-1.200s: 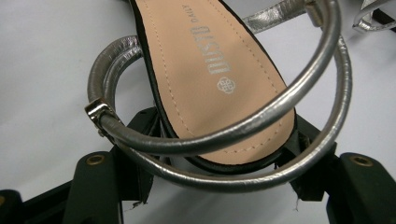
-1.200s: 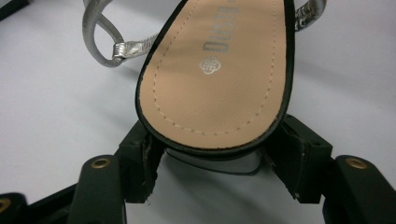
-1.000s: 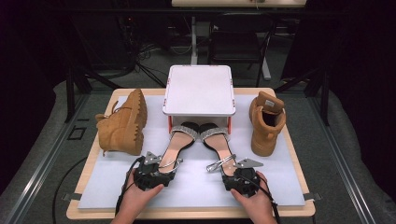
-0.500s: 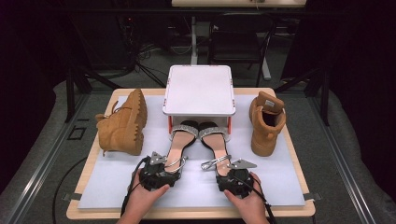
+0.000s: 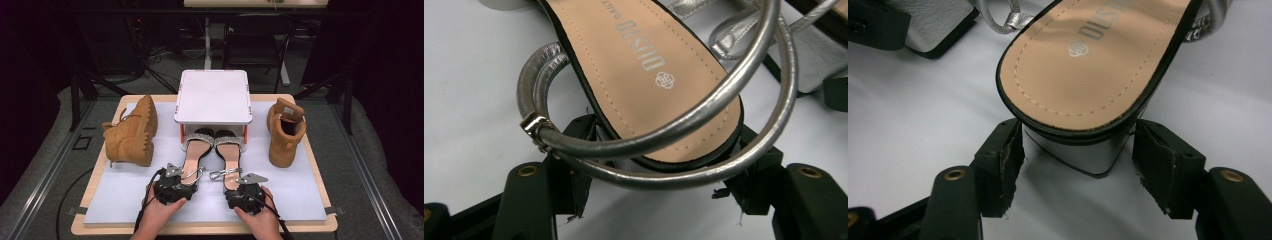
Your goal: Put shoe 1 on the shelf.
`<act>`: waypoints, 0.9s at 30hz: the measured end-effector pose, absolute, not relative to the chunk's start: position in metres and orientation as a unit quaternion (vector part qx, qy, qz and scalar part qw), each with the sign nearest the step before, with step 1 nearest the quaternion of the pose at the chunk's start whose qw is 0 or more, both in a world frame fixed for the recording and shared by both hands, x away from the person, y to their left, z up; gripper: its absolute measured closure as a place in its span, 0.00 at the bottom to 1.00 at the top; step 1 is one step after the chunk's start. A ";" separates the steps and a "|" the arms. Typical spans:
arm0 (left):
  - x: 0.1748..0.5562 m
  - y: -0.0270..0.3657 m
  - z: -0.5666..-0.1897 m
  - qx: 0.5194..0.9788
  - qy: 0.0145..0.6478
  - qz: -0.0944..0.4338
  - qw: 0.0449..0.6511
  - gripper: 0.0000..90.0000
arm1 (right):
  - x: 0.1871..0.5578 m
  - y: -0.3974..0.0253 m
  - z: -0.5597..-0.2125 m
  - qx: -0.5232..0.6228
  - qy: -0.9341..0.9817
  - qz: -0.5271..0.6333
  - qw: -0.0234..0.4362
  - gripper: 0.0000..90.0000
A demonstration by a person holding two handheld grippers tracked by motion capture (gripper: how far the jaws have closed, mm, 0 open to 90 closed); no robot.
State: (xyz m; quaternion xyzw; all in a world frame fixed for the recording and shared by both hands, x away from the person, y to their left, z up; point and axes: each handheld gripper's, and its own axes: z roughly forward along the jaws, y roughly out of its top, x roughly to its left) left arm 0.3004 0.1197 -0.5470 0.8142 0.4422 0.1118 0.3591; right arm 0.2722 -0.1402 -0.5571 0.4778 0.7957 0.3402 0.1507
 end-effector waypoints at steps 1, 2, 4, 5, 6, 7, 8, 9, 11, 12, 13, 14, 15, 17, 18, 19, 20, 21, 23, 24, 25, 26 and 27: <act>0.300 0.118 -0.548 0.817 0.437 0.109 0.360 0.41 | 0.272 -0.140 -0.557 0.478 0.796 0.340 0.151 0.41; 0.299 0.116 -0.548 0.815 0.440 0.111 0.361 0.41 | 0.272 -0.141 -0.557 0.478 0.795 0.341 0.149 0.41; 0.298 0.114 -0.548 0.818 0.435 0.116 0.357 0.41 | 0.272 -0.141 -0.557 0.478 0.796 0.341 0.148 0.41; 0.298 0.113 -0.548 0.818 0.434 0.118 0.357 0.41 | 0.272 -0.141 -0.557 0.478 0.796 0.341 0.148 0.41; 0.298 0.113 -0.548 0.818 0.434 0.117 0.359 0.41 | 0.273 -0.142 -0.557 0.478 0.796 0.340 0.149 0.41; 0.298 0.113 -0.548 0.818 0.433 0.117 0.361 0.41 | 0.273 -0.142 -0.557 0.478 0.796 0.340 0.148 0.41; 0.298 0.113 -0.548 0.818 0.432 0.118 0.362 0.41 | 0.273 -0.143 -0.557 0.477 0.797 0.341 0.146 0.41; 0.297 0.114 -0.549 0.817 0.432 0.117 0.363 0.41 | 0.273 -0.143 -0.557 0.477 0.796 0.343 0.145 0.41; 0.297 0.114 -0.550 0.815 0.431 0.120 0.367 0.41 | 0.273 -0.144 -0.558 0.477 0.795 0.346 0.146 0.41; 0.296 0.114 -0.550 0.814 0.432 0.120 0.369 0.41 | 0.272 -0.144 -0.558 0.476 0.795 0.348 0.146 0.41; 0.296 0.114 -0.551 0.814 0.432 0.120 0.370 0.41 | 0.272 -0.144 -0.559 0.477 0.792 0.351 0.147 0.41; 0.296 0.114 -0.551 0.814 0.430 0.123 0.371 0.41 | 0.272 -0.144 -0.559 0.476 0.793 0.351 0.147 0.41; 0.296 0.114 -0.552 0.814 0.429 0.124 0.372 0.41 | 0.272 -0.145 -0.559 0.474 0.793 0.353 0.148 0.41; 0.296 0.114 -0.554 0.816 0.425 0.125 0.371 0.40 | 0.272 -0.145 -0.559 0.473 0.793 0.354 0.148 0.41; 0.295 0.114 -0.555 0.818 0.425 0.122 0.369 0.40 | 0.272 -0.145 -0.560 0.472 0.793 0.355 0.148 0.41; 0.295 0.114 -0.557 0.819 0.421 0.125 0.369 0.39 | 0.272 -0.145 -0.560 0.471 0.793 0.357 0.150 0.41; 0.295 0.114 -0.558 0.821 0.420 0.123 0.366 0.38 | 0.272 -0.146 -0.560 0.470 0.792 0.359 0.151 0.40; 0.295 0.113 -0.559 0.820 0.420 0.124 0.368 0.38 | 0.272 -0.145 -0.561 0.469 0.792 0.360 0.152 0.39; 0.295 0.114 -0.559 0.820 0.420 0.124 0.368 0.38 | 0.272 -0.145 -0.563 0.464 0.793 0.361 0.162 0.37; 0.296 0.114 -0.559 0.820 0.421 0.125 0.369 0.38 | 0.272 -0.145 -0.564 0.463 0.791 0.363 0.166 0.37; 0.296 0.114 -0.559 0.819 0.420 0.126 0.369 0.38 | 0.272 -0.144 -0.564 0.463 0.790 0.365 0.168 0.36; 0.296 0.114 -0.560 0.820 0.418 0.128 0.368 0.38 | 0.273 -0.143 -0.565 0.457 0.794 0.362 0.173 0.36; 0.296 0.114 -0.560 0.821 0.417 0.130 0.368 0.38 | 0.273 -0.143 -0.564 0.458 0.795 0.359 0.173 0.36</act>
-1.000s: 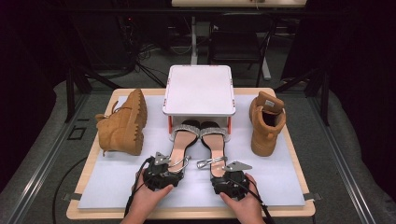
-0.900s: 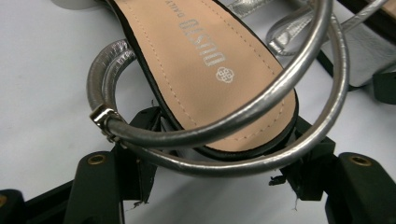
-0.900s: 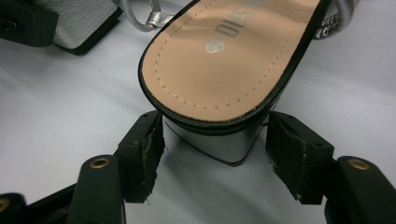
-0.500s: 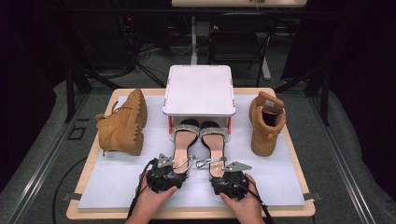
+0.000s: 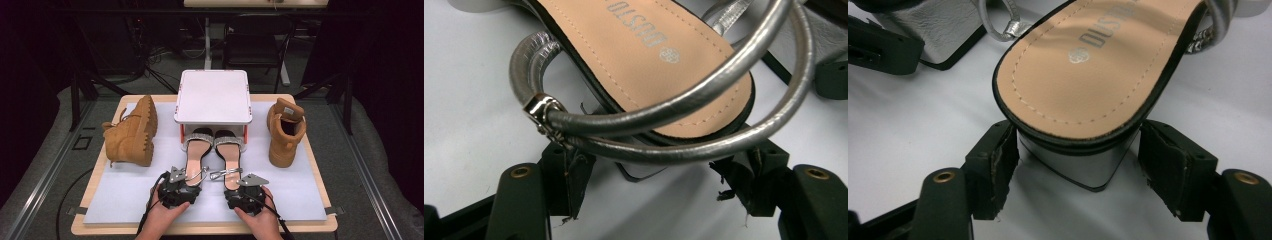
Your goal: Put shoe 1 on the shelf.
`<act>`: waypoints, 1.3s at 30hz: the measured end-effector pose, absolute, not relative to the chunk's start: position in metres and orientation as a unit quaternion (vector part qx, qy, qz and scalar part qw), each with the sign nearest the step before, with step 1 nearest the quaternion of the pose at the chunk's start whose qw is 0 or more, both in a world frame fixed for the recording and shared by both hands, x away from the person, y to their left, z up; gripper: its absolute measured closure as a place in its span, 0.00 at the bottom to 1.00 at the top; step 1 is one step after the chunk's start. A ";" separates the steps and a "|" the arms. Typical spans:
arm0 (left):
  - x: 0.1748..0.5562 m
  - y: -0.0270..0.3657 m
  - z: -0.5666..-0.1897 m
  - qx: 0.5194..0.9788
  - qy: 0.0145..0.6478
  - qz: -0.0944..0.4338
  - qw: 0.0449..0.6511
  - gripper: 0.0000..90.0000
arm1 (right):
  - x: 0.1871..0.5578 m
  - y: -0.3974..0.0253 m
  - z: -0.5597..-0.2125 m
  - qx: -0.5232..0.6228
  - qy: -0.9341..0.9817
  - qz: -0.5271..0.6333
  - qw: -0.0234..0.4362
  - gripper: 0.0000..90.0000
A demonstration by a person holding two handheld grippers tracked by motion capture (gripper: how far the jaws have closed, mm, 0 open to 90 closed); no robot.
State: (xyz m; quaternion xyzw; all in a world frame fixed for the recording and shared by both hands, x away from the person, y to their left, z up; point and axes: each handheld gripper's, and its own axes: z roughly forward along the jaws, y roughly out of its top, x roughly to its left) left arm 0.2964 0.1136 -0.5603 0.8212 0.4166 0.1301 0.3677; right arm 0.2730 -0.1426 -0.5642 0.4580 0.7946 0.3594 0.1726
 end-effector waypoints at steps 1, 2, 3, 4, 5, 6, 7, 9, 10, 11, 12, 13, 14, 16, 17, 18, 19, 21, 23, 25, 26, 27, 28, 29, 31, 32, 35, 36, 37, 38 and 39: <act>0.296 0.114 -0.560 0.820 0.417 0.130 0.369 0.38 | 0.274 -0.142 -0.565 0.457 0.794 0.362 0.174 0.35; 0.296 0.114 -0.560 0.821 0.417 0.130 0.369 0.38 | 0.274 -0.142 -0.565 0.458 0.794 0.360 0.175 0.35; 0.296 0.114 -0.560 0.821 0.416 0.130 0.368 0.38 | 0.274 -0.142 -0.565 0.458 0.794 0.360 0.173 0.36; 0.296 0.113 -0.560 0.821 0.418 0.130 0.368 0.38 | 0.274 -0.143 -0.564 0.457 0.795 0.359 0.172 0.36; 0.296 0.112 -0.559 0.821 0.419 0.130 0.365 0.39 | 0.275 -0.143 -0.564 0.457 0.795 0.360 0.172 0.36; 0.296 0.111 -0.559 0.820 0.422 0.130 0.363 0.39 | 0.275 -0.143 -0.564 0.457 0.795 0.360 0.173 0.36; 0.296 0.111 -0.558 0.822 0.421 0.130 0.362 0.39 | 0.275 -0.142 -0.564 0.459 0.795 0.359 0.171 0.36; 0.297 0.109 -0.556 0.820 0.425 0.128 0.362 0.39 | 0.276 -0.142 -0.563 0.459 0.796 0.357 0.167 0.36; 0.297 0.110 -0.555 0.821 0.423 0.128 0.362 0.39 | 0.276 -0.142 -0.561 0.461 0.798 0.352 0.163 0.36; 0.298 0.110 -0.553 0.820 0.424 0.126 0.362 0.39 | 0.277 -0.142 -0.561 0.459 0.800 0.349 0.165 0.36; 0.298 0.110 -0.551 0.817 0.426 0.125 0.367 0.39 | 0.278 -0.142 -0.561 0.460 0.797 0.354 0.166 0.36; 0.298 0.111 -0.550 0.815 0.428 0.123 0.371 0.39 | 0.278 -0.142 -0.560 0.461 0.799 0.350 0.163 0.36; 0.300 0.112 -0.548 0.813 0.429 0.118 0.375 0.39 | 0.279 -0.142 -0.559 0.461 0.798 0.354 0.160 0.36; 0.301 0.112 -0.546 0.808 0.435 0.114 0.380 0.39 | 0.281 -0.143 -0.556 0.463 0.797 0.356 0.157 0.36; 0.302 0.112 -0.545 0.809 0.433 0.115 0.380 0.39 | 0.282 -0.143 -0.554 0.465 0.794 0.361 0.153 0.36; 0.303 0.111 -0.544 0.808 0.434 0.116 0.381 0.39 | 0.283 -0.143 -0.553 0.464 0.793 0.364 0.153 0.36; 0.304 0.111 -0.543 0.806 0.437 0.114 0.382 0.39 | 0.285 -0.144 -0.552 0.467 0.792 0.364 0.151 0.36; 0.306 0.111 -0.542 0.806 0.437 0.113 0.383 0.39 | 0.287 -0.145 -0.549 0.472 0.787 0.368 0.149 0.37; 0.307 0.111 -0.541 0.803 0.440 0.111 0.386 0.39 | 0.290 -0.145 -0.548 0.474 0.786 0.369 0.147 0.37; 0.308 0.110 -0.541 0.801 0.442 0.110 0.388 0.39 | 0.293 -0.144 -0.547 0.478 0.780 0.375 0.148 0.37; 0.309 0.109 -0.540 0.800 0.443 0.114 0.388 0.39 | 0.294 -0.144 -0.546 0.477 0.781 0.374 0.147 0.37; 0.310 0.109 -0.539 0.801 0.442 0.114 0.386 0.39 | 0.296 -0.144 -0.546 0.480 0.780 0.372 0.150 0.37; 0.311 0.108 -0.539 0.801 0.445 0.114 0.384 0.39 | 0.297 -0.144 -0.545 0.478 0.781 0.373 0.151 0.37; 0.312 0.107 -0.540 0.801 0.445 0.116 0.382 0.39 | 0.299 -0.144 -0.544 0.481 0.777 0.376 0.152 0.37; 0.315 0.106 -0.540 0.801 0.449 0.114 0.379 0.40 | 0.302 -0.144 -0.544 0.484 0.777 0.376 0.147 0.37; 0.317 0.106 -0.540 0.802 0.448 0.123 0.375 0.40 | 0.303 -0.145 -0.544 0.485 0.777 0.375 0.146 0.37; 0.321 0.108 -0.539 0.797 0.453 0.124 0.380 0.42 | 0.308 -0.146 -0.544 0.488 0.774 0.376 0.147 0.38; 0.322 0.108 -0.539 0.796 0.454 0.125 0.380 0.42 | 0.309 -0.146 -0.544 0.488 0.774 0.376 0.147 0.38; 0.323 0.107 -0.538 0.797 0.453 0.127 0.379 0.42 | 0.310 -0.146 -0.544 0.487 0.774 0.376 0.148 0.38; 0.325 0.107 -0.538 0.797 0.454 0.127 0.378 0.42 | 0.311 -0.147 -0.545 0.487 0.775 0.374 0.148 0.38; 0.326 0.106 -0.538 0.797 0.455 0.129 0.376 0.42 | 0.312 -0.146 -0.545 0.484 0.776 0.375 0.150 0.38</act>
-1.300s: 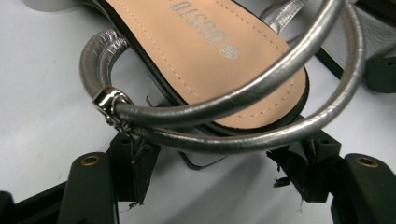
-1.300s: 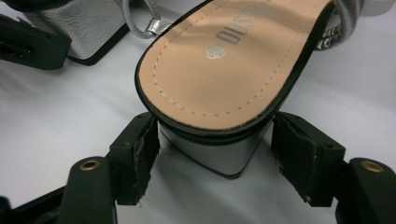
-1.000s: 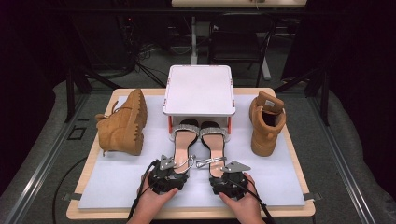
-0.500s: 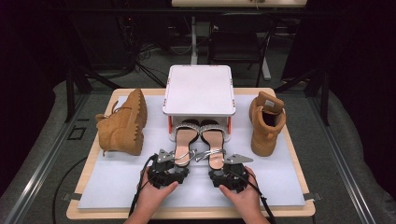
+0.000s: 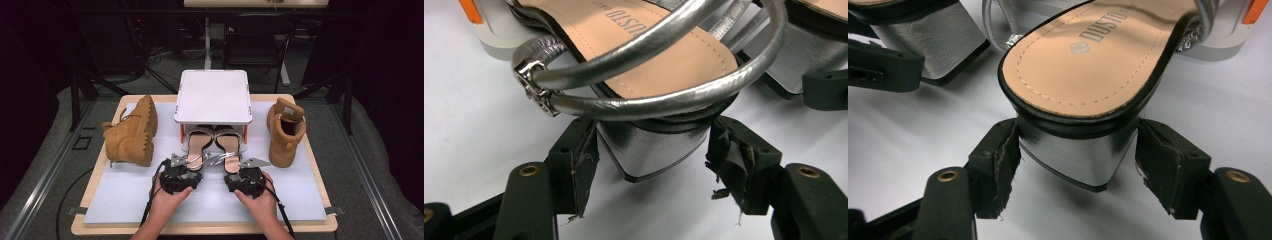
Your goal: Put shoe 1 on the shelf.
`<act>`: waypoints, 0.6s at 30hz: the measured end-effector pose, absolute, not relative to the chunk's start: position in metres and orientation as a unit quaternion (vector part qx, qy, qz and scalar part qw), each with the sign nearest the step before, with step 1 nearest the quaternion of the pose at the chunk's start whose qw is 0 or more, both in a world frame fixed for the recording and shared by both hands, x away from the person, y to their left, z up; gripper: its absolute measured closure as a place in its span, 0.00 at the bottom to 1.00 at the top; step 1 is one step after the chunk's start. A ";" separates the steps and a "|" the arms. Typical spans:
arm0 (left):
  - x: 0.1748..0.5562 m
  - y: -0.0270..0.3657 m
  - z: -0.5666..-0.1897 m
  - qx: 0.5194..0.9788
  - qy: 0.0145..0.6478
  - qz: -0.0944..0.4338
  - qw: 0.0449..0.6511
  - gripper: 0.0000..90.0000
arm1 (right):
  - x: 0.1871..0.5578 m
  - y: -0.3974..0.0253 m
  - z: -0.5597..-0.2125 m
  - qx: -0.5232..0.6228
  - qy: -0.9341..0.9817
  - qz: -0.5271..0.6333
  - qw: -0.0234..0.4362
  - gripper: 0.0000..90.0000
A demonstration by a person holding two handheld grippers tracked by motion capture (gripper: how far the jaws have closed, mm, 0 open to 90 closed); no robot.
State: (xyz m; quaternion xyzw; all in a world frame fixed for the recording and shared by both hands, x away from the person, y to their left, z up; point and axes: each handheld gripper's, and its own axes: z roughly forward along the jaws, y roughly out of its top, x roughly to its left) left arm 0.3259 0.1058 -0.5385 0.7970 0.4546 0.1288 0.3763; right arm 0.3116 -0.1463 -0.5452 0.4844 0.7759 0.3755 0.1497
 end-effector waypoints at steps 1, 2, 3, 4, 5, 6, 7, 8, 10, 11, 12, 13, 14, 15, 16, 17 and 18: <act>0.327 0.105 -0.539 0.797 0.455 0.130 0.375 0.42 | 0.312 -0.146 -0.545 0.485 0.777 0.373 0.151 0.38; 0.329 0.104 -0.538 0.798 0.455 0.131 0.372 0.42 | 0.313 -0.145 -0.546 0.485 0.777 0.370 0.152 0.38; 0.330 0.103 -0.538 0.797 0.456 0.132 0.372 0.42 | 0.314 -0.145 -0.546 0.484 0.779 0.369 0.152 0.38; 0.331 0.102 -0.538 0.796 0.458 0.132 0.373 0.42 | 0.314 -0.144 -0.546 0.484 0.779 0.368 0.154 0.38; 0.332 0.103 -0.538 0.798 0.456 0.133 0.371 0.42 | 0.315 -0.144 -0.546 0.484 0.779 0.369 0.152 0.38; 0.333 0.102 -0.538 0.797 0.457 0.133 0.371 0.42 | 0.316 -0.144 -0.546 0.485 0.779 0.367 0.153 0.38; 0.334 0.102 -0.538 0.798 0.457 0.132 0.370 0.42 | 0.317 -0.144 -0.546 0.483 0.779 0.368 0.153 0.38; 0.335 0.102 -0.538 0.797 0.459 0.132 0.370 0.42 | 0.319 -0.144 -0.546 0.484 0.780 0.366 0.152 0.38; 0.337 0.102 -0.538 0.797 0.457 0.134 0.370 0.42 | 0.321 -0.144 -0.545 0.485 0.779 0.367 0.153 0.38; 0.337 0.102 -0.538 0.798 0.457 0.133 0.368 0.42 | 0.322 -0.144 -0.545 0.486 0.779 0.367 0.153 0.38; 0.338 0.102 -0.538 0.797 0.459 0.134 0.369 0.42 | 0.324 -0.144 -0.544 0.487 0.777 0.368 0.153 0.38; 0.339 0.102 -0.538 0.797 0.459 0.133 0.369 0.42 | 0.325 -0.144 -0.543 0.488 0.776 0.369 0.151 0.38; 0.340 0.102 -0.538 0.798 0.458 0.133 0.368 0.42 | 0.327 -0.143 -0.543 0.489 0.776 0.368 0.154 0.38; 0.341 0.102 -0.538 0.798 0.457 0.135 0.368 0.42 | 0.328 -0.143 -0.542 0.487 0.777 0.368 0.154 0.38; 0.342 0.102 -0.538 0.799 0.457 0.137 0.367 0.42 | 0.330 -0.143 -0.541 0.487 0.777 0.367 0.157 0.38; 0.342 0.102 -0.538 0.799 0.457 0.137 0.367 0.42 | 0.330 -0.143 -0.541 0.487 0.776 0.368 0.157 0.38; 0.343 0.102 -0.538 0.799 0.457 0.135 0.367 0.42 | 0.331 -0.142 -0.541 0.487 0.774 0.372 0.156 0.38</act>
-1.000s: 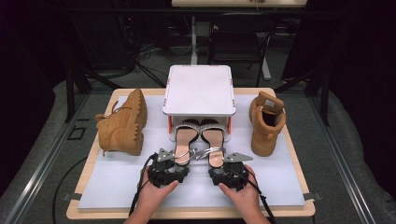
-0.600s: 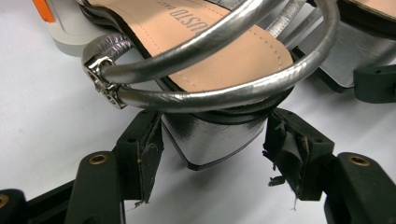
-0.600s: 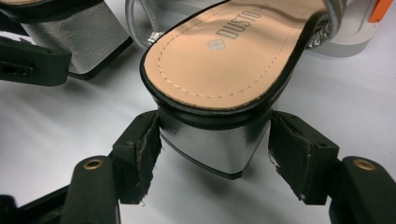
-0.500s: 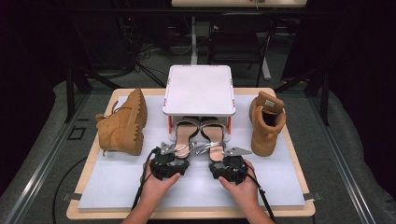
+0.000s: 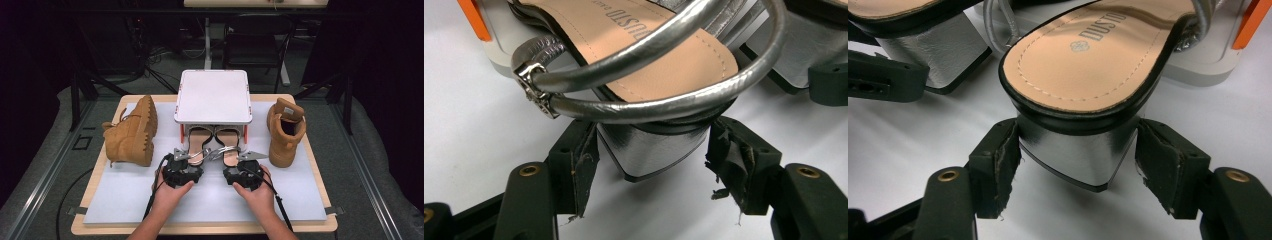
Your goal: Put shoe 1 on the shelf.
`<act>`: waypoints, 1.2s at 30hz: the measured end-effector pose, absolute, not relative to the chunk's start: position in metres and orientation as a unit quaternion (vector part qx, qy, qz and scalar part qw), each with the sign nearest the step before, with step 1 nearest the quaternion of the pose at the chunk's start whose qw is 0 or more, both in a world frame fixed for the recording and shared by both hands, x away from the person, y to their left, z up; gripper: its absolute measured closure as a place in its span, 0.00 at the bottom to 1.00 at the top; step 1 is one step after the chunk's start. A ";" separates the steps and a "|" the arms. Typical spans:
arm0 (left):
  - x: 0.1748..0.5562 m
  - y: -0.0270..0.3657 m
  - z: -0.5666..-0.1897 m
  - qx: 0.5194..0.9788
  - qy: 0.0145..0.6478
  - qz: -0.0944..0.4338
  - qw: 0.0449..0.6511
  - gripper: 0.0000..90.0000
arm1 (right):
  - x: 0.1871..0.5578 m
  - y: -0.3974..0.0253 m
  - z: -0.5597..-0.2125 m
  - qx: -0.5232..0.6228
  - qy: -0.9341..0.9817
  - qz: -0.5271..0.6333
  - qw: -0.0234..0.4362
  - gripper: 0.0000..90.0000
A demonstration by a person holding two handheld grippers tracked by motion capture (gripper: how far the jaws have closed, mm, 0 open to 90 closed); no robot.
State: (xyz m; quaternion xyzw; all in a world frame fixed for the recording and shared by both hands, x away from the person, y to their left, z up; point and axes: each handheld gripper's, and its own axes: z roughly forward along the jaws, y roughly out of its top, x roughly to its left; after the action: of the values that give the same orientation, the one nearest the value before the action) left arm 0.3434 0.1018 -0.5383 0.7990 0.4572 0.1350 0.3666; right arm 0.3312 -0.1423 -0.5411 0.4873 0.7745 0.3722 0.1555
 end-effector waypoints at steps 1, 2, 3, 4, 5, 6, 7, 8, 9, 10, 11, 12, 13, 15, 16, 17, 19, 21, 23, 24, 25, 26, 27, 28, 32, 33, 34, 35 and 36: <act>0.345 0.102 -0.538 0.798 0.457 0.136 0.368 0.42 | 0.332 -0.142 -0.541 0.487 0.775 0.371 0.157 0.38; 0.346 0.101 -0.538 0.798 0.459 0.137 0.367 0.42 | 0.334 -0.142 -0.541 0.487 0.776 0.369 0.157 0.38; 0.347 0.101 -0.538 0.798 0.458 0.138 0.368 0.42 | 0.335 -0.142 -0.541 0.487 0.775 0.370 0.158 0.38; 0.348 0.101 -0.538 0.799 0.458 0.137 0.366 0.42 | 0.336 -0.142 -0.541 0.486 0.777 0.368 0.159 0.38; 0.350 0.101 -0.538 0.798 0.458 0.138 0.366 0.42 | 0.337 -0.142 -0.541 0.487 0.778 0.365 0.159 0.39; 0.351 0.101 -0.538 0.799 0.458 0.137 0.365 0.42 | 0.338 -0.141 -0.542 0.487 0.777 0.365 0.158 0.39; 0.352 0.101 -0.538 0.798 0.459 0.137 0.366 0.42 | 0.339 -0.141 -0.542 0.487 0.778 0.363 0.161 0.39; 0.354 0.101 -0.538 0.799 0.459 0.137 0.364 0.42 | 0.341 -0.141 -0.541 0.485 0.780 0.362 0.161 0.39; 0.356 0.101 -0.538 0.798 0.458 0.140 0.365 0.42 | 0.342 -0.141 -0.541 0.486 0.778 0.364 0.161 0.39; 0.357 0.100 -0.537 0.797 0.460 0.138 0.365 0.42 | 0.344 -0.141 -0.540 0.486 0.778 0.364 0.164 0.39; 0.359 0.100 -0.537 0.797 0.460 0.140 0.366 0.42 | 0.344 -0.141 -0.540 0.487 0.778 0.362 0.163 0.39; 0.361 0.100 -0.537 0.797 0.461 0.139 0.366 0.42 | 0.346 -0.140 -0.539 0.487 0.777 0.363 0.166 0.39; 0.362 0.100 -0.537 0.795 0.462 0.139 0.367 0.42 | 0.347 -0.140 -0.538 0.488 0.777 0.362 0.164 0.39; 0.366 0.099 -0.537 0.795 0.462 0.141 0.366 0.42 | 0.352 -0.139 -0.538 0.487 0.776 0.364 0.166 0.39; 0.367 0.099 -0.537 0.795 0.462 0.142 0.366 0.42 | 0.353 -0.139 -0.538 0.488 0.778 0.361 0.165 0.39; 0.369 0.099 -0.536 0.795 0.463 0.142 0.366 0.42 | 0.355 -0.138 -0.538 0.489 0.778 0.359 0.167 0.39; 0.373 0.099 -0.535 0.794 0.463 0.143 0.368 0.42 | 0.359 -0.136 -0.538 0.488 0.778 0.359 0.169 0.39; 0.377 0.099 -0.535 0.794 0.463 0.144 0.367 0.42 | 0.362 -0.135 -0.536 0.490 0.778 0.355 0.169 0.39; 0.379 0.099 -0.536 0.792 0.464 0.145 0.370 0.42 | 0.365 -0.135 -0.535 0.491 0.777 0.357 0.169 0.39; 0.381 0.100 -0.536 0.790 0.466 0.142 0.372 0.42 | 0.367 -0.134 -0.536 0.491 0.776 0.358 0.170 0.39; 0.382 0.100 -0.536 0.791 0.465 0.142 0.371 0.42 | 0.368 -0.134 -0.536 0.492 0.775 0.358 0.171 0.39; 0.383 0.100 -0.537 0.791 0.464 0.143 0.371 0.42 | 0.370 -0.133 -0.536 0.493 0.777 0.354 0.171 0.39; 0.384 0.100 -0.538 0.792 0.464 0.144 0.371 0.42 | 0.371 -0.132 -0.537 0.493 0.776 0.354 0.173 0.39; 0.384 0.100 -0.538 0.791 0.465 0.144 0.371 0.42 | 0.373 -0.132 -0.537 0.492 0.777 0.352 0.174 0.39; 0.389 0.099 -0.541 0.794 0.462 0.147 0.367 0.42 | 0.378 -0.131 -0.538 0.495 0.776 0.351 0.174 0.39; 0.389 0.098 -0.542 0.795 0.462 0.148 0.365 0.42 | 0.379 -0.130 -0.538 0.496 0.777 0.348 0.172 0.39; 0.389 0.098 -0.542 0.796 0.461 0.150 0.363 0.42 | 0.380 -0.130 -0.539 0.497 0.777 0.348 0.171 0.39; 0.390 0.097 -0.543 0.797 0.460 0.152 0.361 0.42 | 0.381 -0.130 -0.539 0.498 0.776 0.346 0.172 0.39; 0.390 0.097 -0.544 0.797 0.459 0.153 0.361 0.42 | 0.382 -0.130 -0.540 0.498 0.777 0.345 0.169 0.39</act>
State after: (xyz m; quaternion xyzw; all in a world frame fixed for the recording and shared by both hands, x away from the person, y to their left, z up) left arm 0.3901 0.0971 -0.5441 0.7972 0.4593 0.1532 0.3607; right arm 0.3819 -0.1296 -0.5403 0.4982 0.7773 0.3448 0.1693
